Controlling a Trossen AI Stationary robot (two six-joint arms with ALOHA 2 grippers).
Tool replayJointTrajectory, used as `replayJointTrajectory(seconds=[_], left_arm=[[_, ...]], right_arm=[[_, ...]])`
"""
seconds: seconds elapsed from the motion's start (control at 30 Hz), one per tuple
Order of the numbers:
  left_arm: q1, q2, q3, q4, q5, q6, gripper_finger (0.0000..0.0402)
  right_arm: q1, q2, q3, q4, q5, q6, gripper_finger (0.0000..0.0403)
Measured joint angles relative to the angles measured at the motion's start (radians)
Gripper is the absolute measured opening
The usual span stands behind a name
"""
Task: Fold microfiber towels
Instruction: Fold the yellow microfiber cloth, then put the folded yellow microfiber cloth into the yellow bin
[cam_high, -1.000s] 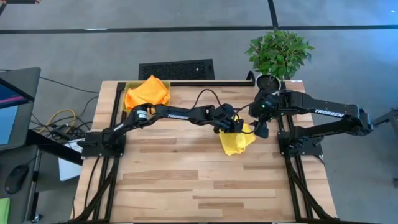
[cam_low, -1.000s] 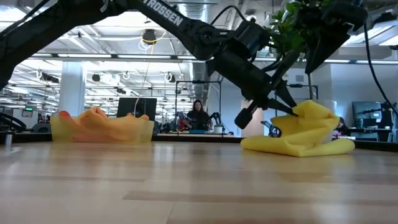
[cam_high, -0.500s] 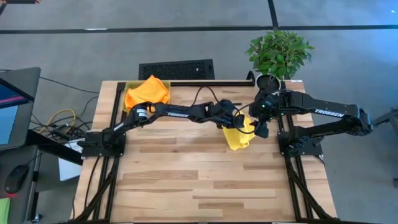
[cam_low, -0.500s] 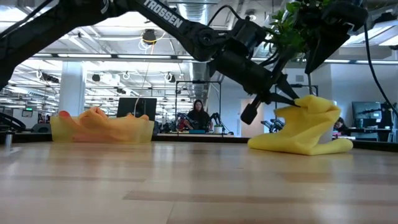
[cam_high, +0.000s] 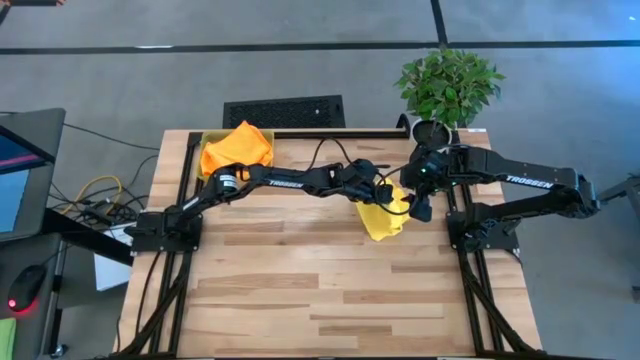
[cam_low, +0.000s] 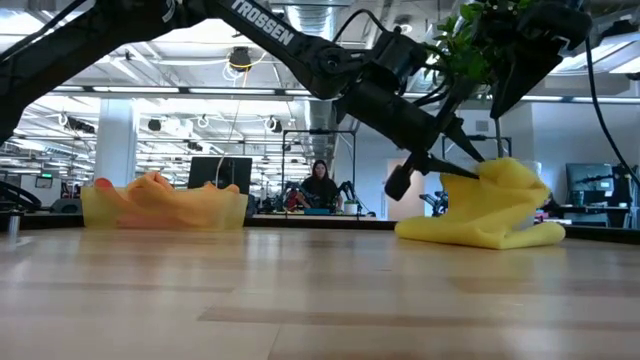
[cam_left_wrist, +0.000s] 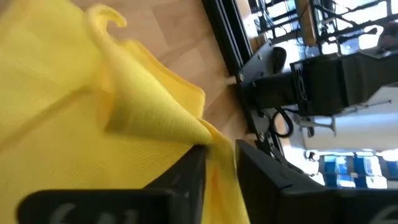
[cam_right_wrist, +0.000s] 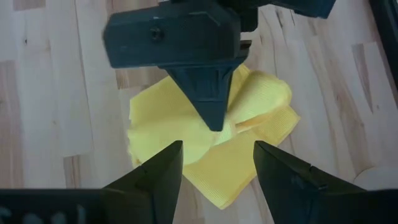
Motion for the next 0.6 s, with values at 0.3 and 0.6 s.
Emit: replayJointTrajectory(seconds=[0.3, 0.6], left_arm=[[0.042, 0.0, -0.001, 0.0, 0.034, 0.037, 0.013], [0.058, -0.065, -0.002, -0.222, 0.155, 0.128, 0.0133]], right_arm=[[0.0, 0.0, 0.0, 0.0, 0.0, 0.0, 0.0221], [0.0, -0.005, -0.001, -0.004, 0.0, -0.006, 0.0221]])
